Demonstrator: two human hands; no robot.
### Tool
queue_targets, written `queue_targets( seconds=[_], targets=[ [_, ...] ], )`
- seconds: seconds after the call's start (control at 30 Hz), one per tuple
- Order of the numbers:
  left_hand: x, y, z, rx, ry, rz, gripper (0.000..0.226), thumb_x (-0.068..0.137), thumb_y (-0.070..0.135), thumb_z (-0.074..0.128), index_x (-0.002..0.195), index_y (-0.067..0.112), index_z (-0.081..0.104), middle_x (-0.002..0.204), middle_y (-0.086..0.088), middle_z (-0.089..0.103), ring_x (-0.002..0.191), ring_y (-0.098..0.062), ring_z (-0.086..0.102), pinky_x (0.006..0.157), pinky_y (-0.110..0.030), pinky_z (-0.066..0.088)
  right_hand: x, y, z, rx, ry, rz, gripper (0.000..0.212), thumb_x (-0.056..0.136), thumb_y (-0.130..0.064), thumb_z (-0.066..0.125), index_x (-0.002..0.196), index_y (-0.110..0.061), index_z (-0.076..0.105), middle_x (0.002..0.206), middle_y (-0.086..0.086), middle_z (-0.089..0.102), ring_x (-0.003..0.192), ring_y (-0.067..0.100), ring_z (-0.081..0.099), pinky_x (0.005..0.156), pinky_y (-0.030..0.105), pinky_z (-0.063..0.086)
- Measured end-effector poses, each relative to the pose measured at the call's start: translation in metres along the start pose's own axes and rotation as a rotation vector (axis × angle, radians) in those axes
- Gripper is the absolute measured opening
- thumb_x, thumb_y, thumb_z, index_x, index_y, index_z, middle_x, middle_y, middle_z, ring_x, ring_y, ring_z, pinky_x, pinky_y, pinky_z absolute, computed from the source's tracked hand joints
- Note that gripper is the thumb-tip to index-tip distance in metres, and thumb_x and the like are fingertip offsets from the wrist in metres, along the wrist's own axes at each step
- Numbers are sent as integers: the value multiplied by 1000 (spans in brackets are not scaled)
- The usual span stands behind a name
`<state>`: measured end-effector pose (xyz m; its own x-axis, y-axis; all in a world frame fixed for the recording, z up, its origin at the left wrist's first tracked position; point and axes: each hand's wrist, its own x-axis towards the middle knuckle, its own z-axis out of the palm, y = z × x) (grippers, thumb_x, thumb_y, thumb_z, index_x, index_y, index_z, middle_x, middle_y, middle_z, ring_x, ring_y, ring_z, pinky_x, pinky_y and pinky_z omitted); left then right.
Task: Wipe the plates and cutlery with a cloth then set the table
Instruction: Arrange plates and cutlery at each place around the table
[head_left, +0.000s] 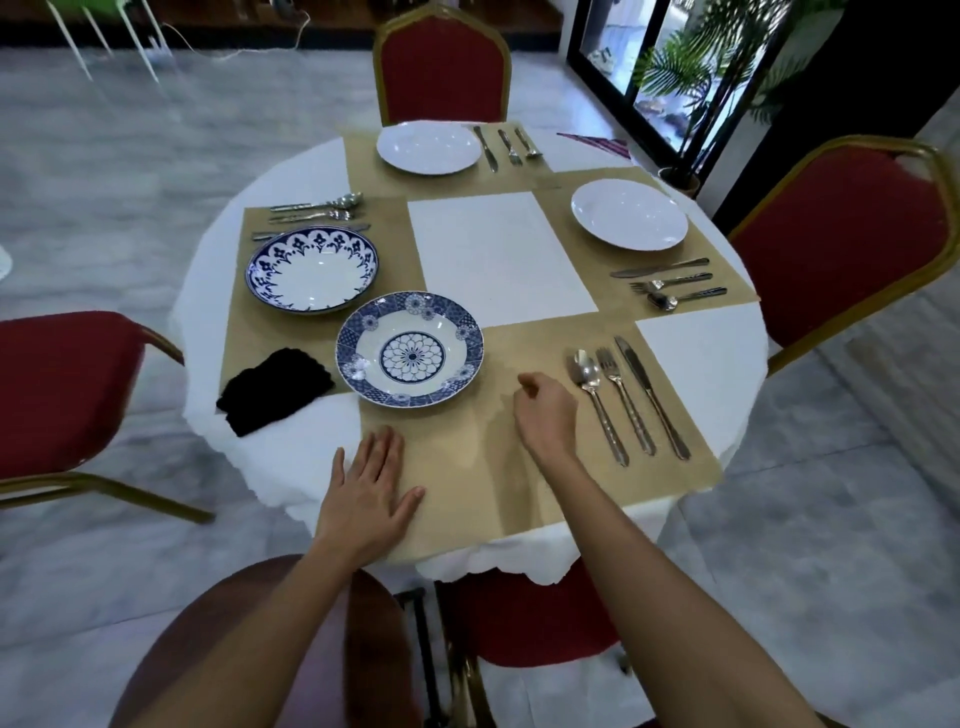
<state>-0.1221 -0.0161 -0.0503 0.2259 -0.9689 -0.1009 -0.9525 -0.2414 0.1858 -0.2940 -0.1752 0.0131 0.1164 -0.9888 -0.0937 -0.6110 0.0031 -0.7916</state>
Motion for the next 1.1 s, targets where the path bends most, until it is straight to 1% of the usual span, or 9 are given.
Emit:
queue_targets(
  seconds=[0.07,0.2,0.3,0.37,0.47,0.63,0.87,0.97,1.1],
  targets=[
    [6,-15,-2,5,-5,19,100,76,75,-17,152,16,11,159,-1,7,147,-17,1,114,-41,-9,-6,-8,20,134,-22,106,35,93,-14,52,127,-9,61,121,6,65,109,19,60,90,19,41],
    [14,-39,-5,0,-11,59,91,84,71,-7,151,15,19,158,-3,17,146,-24,15,113,-45,-2,-2,-21,54,360,-48,306,54,87,-29,62,138,-19,48,121,6,65,101,22,65,93,40,52],
    [14,-46,-1,-10,-24,63,86,87,69,-2,152,15,18,158,-2,16,146,-24,15,113,-47,0,16,-11,82,453,-28,396,71,71,-36,68,138,-27,46,128,5,61,106,24,64,93,45,53],
    [14,-45,0,-19,-15,67,87,87,70,-4,152,16,18,158,-1,16,146,-24,13,113,-48,-1,21,-14,90,535,8,423,62,72,-29,69,132,-30,51,124,1,63,104,24,65,86,46,56],
    [14,-46,-1,-32,-30,75,89,85,70,-7,152,16,18,159,-1,15,147,-24,12,113,-49,1,16,-33,92,679,50,463,39,87,-6,62,124,-19,59,114,4,67,95,22,67,74,40,60],
    [14,-46,0,-22,-31,74,85,90,67,1,149,13,29,155,-4,28,144,-26,23,111,-49,5,15,-39,91,787,68,521,21,91,2,55,106,-10,61,103,12,66,83,23,66,58,29,60],
    [14,-43,-4,3,-69,68,100,73,72,-24,153,17,2,160,1,-1,147,-20,-6,115,-49,-6,5,-34,73,820,72,553,18,90,6,55,90,-12,60,106,15,66,75,24,66,52,30,59],
    [15,-43,-7,28,-95,60,105,65,72,-33,152,18,-6,159,2,-10,147,-20,-10,115,-50,-5,-5,-19,55,846,92,561,20,91,6,54,107,-3,61,99,13,66,70,22,65,46,26,56],
    [16,-42,-9,32,-110,56,109,64,73,-34,152,16,-2,160,1,-6,147,-22,-4,115,-52,2,-18,6,27,868,164,593,34,91,6,55,125,1,53,109,16,66,71,23,66,44,24,54]
  ],
)
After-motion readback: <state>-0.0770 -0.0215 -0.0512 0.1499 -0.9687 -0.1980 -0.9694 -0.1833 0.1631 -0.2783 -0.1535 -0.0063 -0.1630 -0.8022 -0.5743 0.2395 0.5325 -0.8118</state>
